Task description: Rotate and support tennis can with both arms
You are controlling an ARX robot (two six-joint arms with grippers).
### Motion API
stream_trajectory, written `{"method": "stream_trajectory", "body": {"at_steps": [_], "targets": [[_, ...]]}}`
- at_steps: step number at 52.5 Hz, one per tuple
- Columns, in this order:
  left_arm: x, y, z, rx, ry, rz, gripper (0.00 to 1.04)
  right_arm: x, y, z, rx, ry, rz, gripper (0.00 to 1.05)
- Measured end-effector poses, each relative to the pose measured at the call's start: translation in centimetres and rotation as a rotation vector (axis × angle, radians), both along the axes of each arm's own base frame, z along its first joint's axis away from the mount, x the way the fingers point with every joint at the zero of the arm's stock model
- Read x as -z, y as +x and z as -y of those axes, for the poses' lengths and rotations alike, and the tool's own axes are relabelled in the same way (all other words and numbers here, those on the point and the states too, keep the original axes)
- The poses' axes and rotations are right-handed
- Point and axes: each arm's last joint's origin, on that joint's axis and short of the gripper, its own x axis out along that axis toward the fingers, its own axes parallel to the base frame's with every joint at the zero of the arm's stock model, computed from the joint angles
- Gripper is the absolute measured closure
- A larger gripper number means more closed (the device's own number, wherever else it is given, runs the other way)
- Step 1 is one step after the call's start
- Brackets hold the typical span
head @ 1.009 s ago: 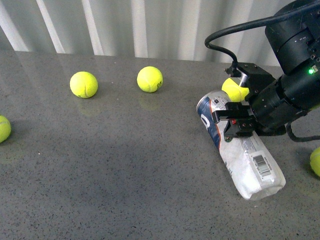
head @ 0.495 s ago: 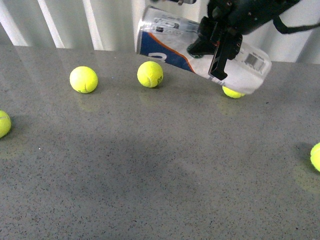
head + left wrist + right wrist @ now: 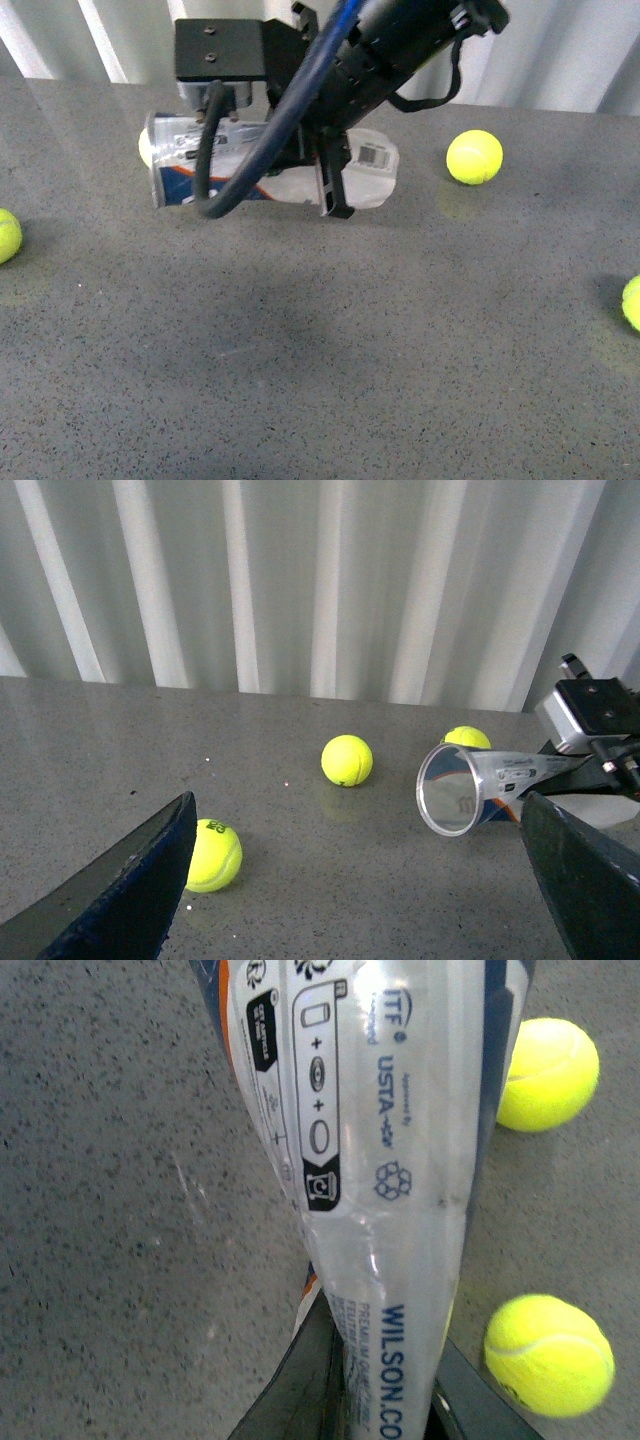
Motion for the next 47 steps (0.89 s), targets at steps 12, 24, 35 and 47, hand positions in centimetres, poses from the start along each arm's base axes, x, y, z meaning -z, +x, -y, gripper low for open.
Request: {"method": "stream_trajectory", "body": {"at_steps": [12, 24, 35, 47], "targets": [[0.0, 0.0, 0.0, 0.000, 0.000, 0.000, 0.07, 3.0, 0.3, -1.2, 0.026, -0.017, -0.050, 0.96], [0.0, 0.0, 0.0, 0.000, 0.000, 0.000, 0.07, 5.1, 0.3, -0.7, 0.050, -0.045, -0.096, 0.96], [0.0, 0.0, 0.0, 0.000, 0.000, 0.000, 0.07, 5.5, -0.1, -1.2, 0.080, 0.004, -0.131, 0.78], [0.0, 0.0, 0.0, 0.000, 0.000, 0.000, 0.07, 6.1, -1.3, -1.7, 0.105, 0.055, -0.233, 0.30]]}}
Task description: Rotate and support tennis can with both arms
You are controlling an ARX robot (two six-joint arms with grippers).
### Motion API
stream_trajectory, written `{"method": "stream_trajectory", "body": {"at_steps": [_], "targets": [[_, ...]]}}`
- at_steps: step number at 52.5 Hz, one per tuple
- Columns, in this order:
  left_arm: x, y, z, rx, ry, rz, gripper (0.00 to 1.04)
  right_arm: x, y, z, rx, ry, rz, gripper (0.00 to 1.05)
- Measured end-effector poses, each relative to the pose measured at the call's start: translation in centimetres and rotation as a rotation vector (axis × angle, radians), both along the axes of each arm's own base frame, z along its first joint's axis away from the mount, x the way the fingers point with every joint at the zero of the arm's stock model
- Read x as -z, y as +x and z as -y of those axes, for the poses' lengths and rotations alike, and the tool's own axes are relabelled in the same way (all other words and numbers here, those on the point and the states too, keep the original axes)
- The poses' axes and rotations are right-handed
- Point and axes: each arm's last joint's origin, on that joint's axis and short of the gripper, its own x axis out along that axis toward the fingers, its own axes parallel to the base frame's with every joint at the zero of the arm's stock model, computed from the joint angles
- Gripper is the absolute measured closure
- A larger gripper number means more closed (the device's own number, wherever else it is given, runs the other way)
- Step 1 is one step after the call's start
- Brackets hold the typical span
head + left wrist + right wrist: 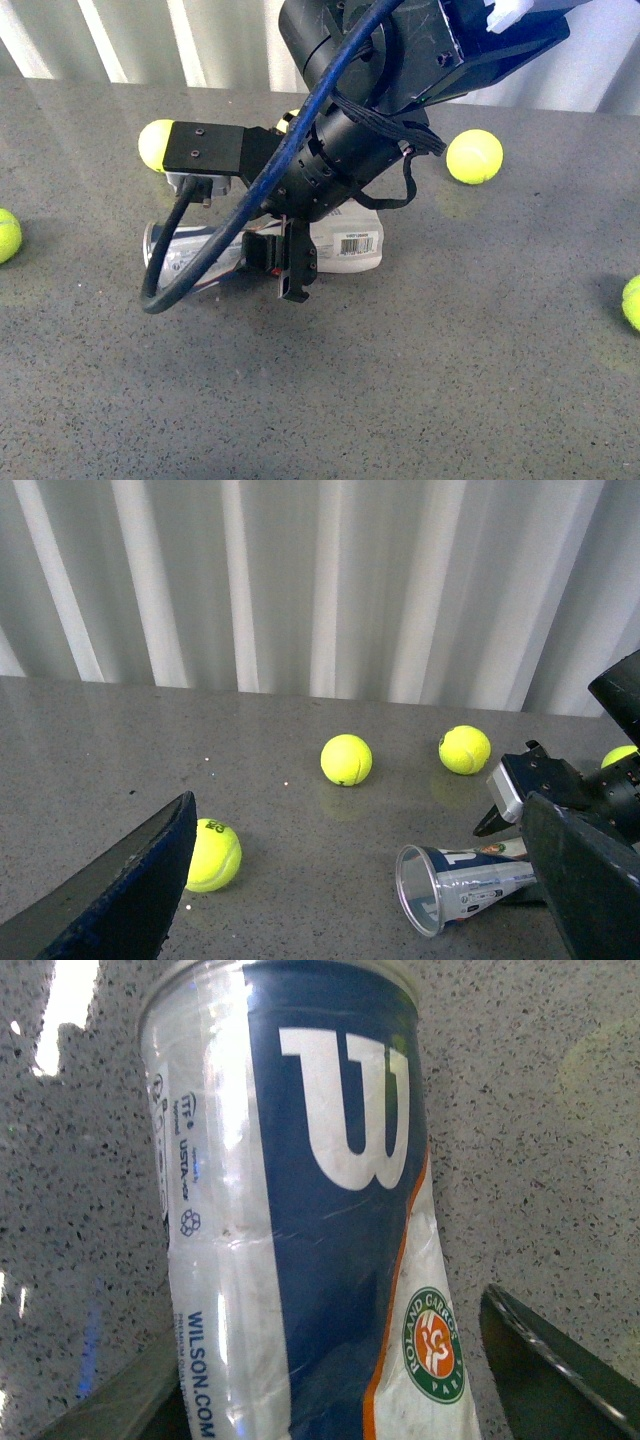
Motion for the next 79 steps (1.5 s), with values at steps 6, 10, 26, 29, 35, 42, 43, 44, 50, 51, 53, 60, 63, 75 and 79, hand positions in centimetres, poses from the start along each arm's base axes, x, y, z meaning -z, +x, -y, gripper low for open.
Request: {"method": "stream_trajectory", "body": {"at_steps": [6, 10, 26, 29, 35, 42, 43, 44, 50, 51, 53, 60, 63, 75, 79], "targets": [[0.0, 0.0, 0.0, 0.000, 0.000, 0.000, 0.07, -0.7, 0.0, -0.1, 0.023, 0.022, -0.007, 0.10], [0.0, 0.0, 0.0, 0.000, 0.000, 0.000, 0.07, -1.2, 0.1, -0.1, 0.034, 0.030, -0.005, 0.05], [0.0, 0.0, 0.0, 0.000, 0.000, 0.000, 0.07, -2.6, 0.0, 0.0, 0.059, 0.093, -0.007, 0.07], [0.0, 0.0, 0.0, 0.000, 0.000, 0.000, 0.07, -2.9, -0.2, 0.1, 0.067, 0.103, -0.007, 0.07], [0.0, 0.0, 0.0, 0.000, 0.000, 0.000, 0.07, -3.6, -0.5, 0.4, 0.080, 0.110, -0.018, 0.07], [0.0, 0.0, 0.0, 0.000, 0.000, 0.000, 0.07, -4.1, -1.0, 0.8, 0.095, 0.125, -0.020, 0.07], [0.0, 0.0, 0.0, 0.000, 0.000, 0.000, 0.07, -4.2, -1.1, 0.9, 0.097, 0.130, -0.019, 0.07], [0.0, 0.0, 0.0, 0.000, 0.000, 0.000, 0.07, -4.2, -1.1, 0.9, 0.099, 0.132, -0.019, 0.07], [0.0, 0.0, 0.0, 0.000, 0.000, 0.000, 0.07, -4.9, -1.5, 1.6, 0.116, 0.154, -0.019, 0.07], [0.0, 0.0, 0.0, 0.000, 0.000, 0.000, 0.07, -5.0, -1.5, 1.7, 0.117, 0.156, -0.017, 0.07], [0.0, 0.0, 0.0, 0.000, 0.000, 0.000, 0.07, -5.3, -1.6, 1.9, 0.125, 0.165, -0.013, 0.07], [0.0, 0.0, 0.0, 0.000, 0.000, 0.000, 0.07, -6.8, -2.0, 3.2, 0.170, 0.236, 0.016, 0.07], [0.0, 0.0, 0.0, 0.000, 0.000, 0.000, 0.07, -8.1, -2.1, 4.3, 0.234, 0.305, 0.038, 0.07], [0.0, 0.0, 0.0, 0.000, 0.000, 0.000, 0.07, -15.1, -2.6, 11.6, 0.884, 0.611, 0.132, 0.07], [0.0, 0.0, 0.0, 0.000, 0.000, 0.000, 0.07, -16.4, -4.6, 15.8, 1.198, 0.699, 0.159, 0.07]]}}
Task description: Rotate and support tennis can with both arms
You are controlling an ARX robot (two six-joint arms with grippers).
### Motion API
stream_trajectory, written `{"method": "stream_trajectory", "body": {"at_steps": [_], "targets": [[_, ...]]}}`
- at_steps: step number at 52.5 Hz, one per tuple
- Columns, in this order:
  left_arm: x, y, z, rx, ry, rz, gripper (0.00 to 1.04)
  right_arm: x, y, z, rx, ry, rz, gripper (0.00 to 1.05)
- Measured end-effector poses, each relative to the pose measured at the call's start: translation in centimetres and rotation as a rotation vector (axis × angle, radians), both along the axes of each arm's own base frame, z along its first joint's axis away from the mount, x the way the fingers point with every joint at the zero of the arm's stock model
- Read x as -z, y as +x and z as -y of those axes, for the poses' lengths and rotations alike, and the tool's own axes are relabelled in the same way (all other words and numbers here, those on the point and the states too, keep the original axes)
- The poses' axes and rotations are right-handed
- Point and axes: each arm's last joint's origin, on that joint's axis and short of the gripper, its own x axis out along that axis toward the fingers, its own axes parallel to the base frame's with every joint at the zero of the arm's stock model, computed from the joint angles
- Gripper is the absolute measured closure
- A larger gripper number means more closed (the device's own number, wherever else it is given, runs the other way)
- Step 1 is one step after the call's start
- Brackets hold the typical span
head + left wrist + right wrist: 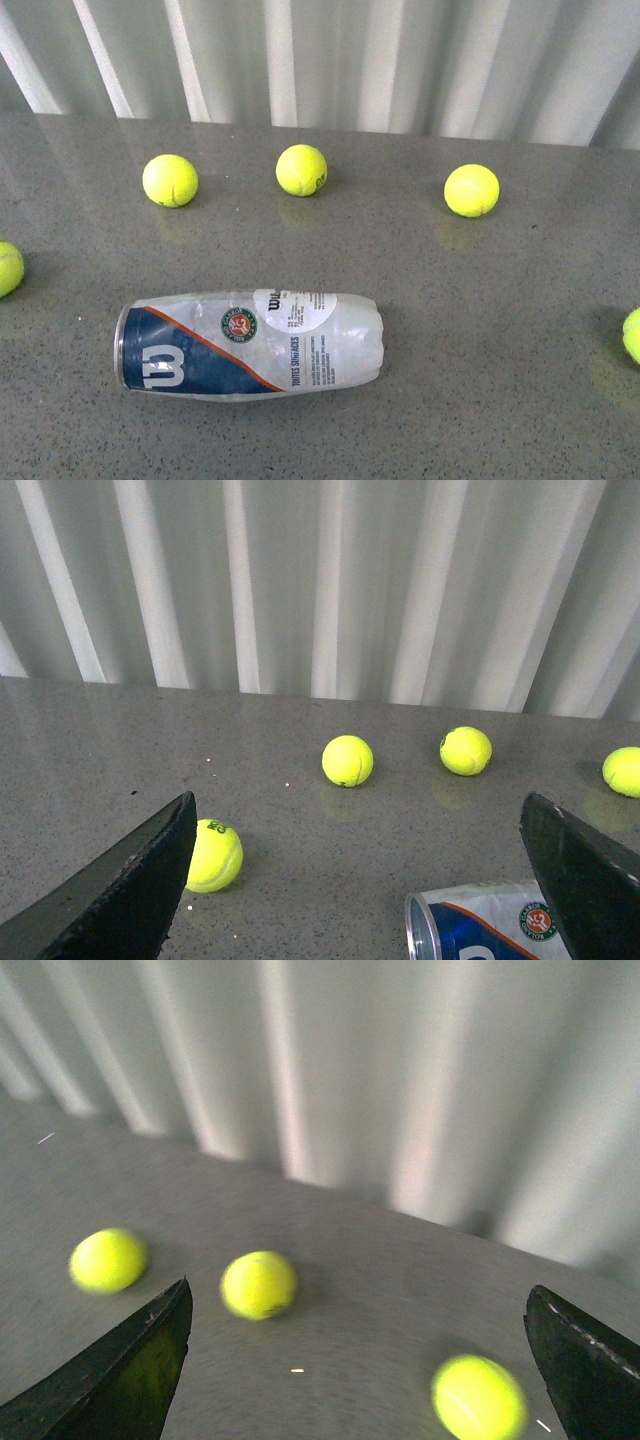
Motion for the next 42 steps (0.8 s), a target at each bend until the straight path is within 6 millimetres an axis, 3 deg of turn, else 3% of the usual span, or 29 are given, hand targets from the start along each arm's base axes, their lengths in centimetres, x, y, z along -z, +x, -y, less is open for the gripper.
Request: {"method": "stream_trajectory", "body": {"at_steps": [6, 9, 17, 22, 32, 42], "targets": [[0.0, 0.0, 0.0, 0.000, 0.000, 0.000, 0.07, -0.8, -4.3, 3.9, 0.154, 0.061, 0.076, 0.07], [0.0, 0.0, 0.0, 0.000, 0.000, 0.000, 0.07, -1.3, -7.7, 5.2, 0.192, 0.091, 0.099, 0.07], [0.0, 0.0, 0.0, 0.000, 0.000, 0.002, 0.07, -2.2, -8.8, 5.4, 0.205, 0.107, 0.154, 0.09], [0.0, 0.0, 0.0, 0.000, 0.000, 0.001, 0.07, -0.8, -9.5, 5.7, 0.292, 0.037, 0.231, 0.24], [0.0, 0.0, 0.0, 0.000, 0.000, 0.002, 0.07, 1.8, -12.8, 7.0, 0.306, -0.018, 0.246, 0.58], [0.0, 0.0, 0.0, 0.000, 0.000, 0.002, 0.07, 4.1, -16.0, 8.0, 0.301, -0.029, 0.243, 1.02]]}}
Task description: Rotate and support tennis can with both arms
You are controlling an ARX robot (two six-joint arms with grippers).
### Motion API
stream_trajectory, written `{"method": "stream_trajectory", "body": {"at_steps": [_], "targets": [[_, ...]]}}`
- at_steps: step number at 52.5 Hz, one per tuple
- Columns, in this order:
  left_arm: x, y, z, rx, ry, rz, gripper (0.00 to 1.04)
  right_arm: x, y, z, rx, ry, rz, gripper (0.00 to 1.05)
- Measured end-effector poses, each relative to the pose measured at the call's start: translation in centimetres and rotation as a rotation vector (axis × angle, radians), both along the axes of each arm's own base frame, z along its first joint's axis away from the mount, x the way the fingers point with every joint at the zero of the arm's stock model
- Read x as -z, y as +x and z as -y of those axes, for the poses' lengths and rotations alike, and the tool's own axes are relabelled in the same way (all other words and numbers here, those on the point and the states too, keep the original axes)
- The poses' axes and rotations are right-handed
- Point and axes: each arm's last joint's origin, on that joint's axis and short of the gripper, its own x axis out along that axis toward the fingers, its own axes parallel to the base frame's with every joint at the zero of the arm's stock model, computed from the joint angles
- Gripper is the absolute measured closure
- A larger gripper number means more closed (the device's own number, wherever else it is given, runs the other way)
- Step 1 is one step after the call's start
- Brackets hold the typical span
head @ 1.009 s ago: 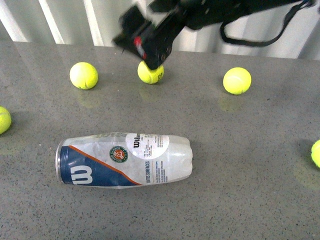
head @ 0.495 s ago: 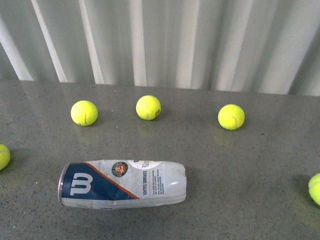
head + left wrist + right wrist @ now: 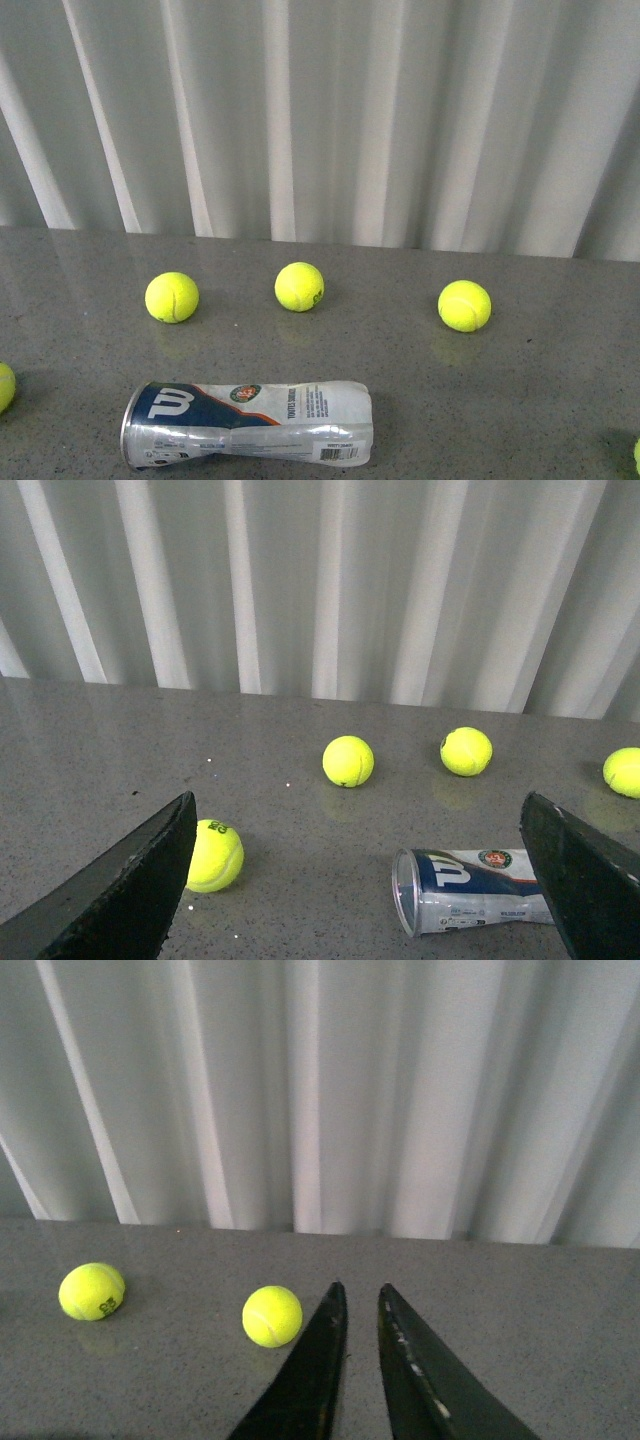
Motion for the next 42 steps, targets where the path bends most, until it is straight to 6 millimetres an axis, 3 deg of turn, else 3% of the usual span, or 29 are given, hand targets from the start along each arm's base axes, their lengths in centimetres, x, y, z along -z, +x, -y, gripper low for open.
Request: {"method": "stream_trajectory", "body": {"at_steps": [7, 16, 42], "targets": [[0.0, 0.0, 0.0, 0.000, 0.000, 0.000, 0.07, 1.0, -1.7, 1.2, 0.011, -0.001, 0.000, 1.01], [0.0, 0.0, 0.0, 0.000, 0.000, 0.000, 0.07, 1.9, -3.3, 1.2, 0.007, -0.001, -0.003, 1.01], [0.0, 0.0, 0.0, 0.000, 0.000, 0.000, 0.07, 3.4, -5.6, 1.2, 0.008, -0.001, 0.002, 1.01]]}}
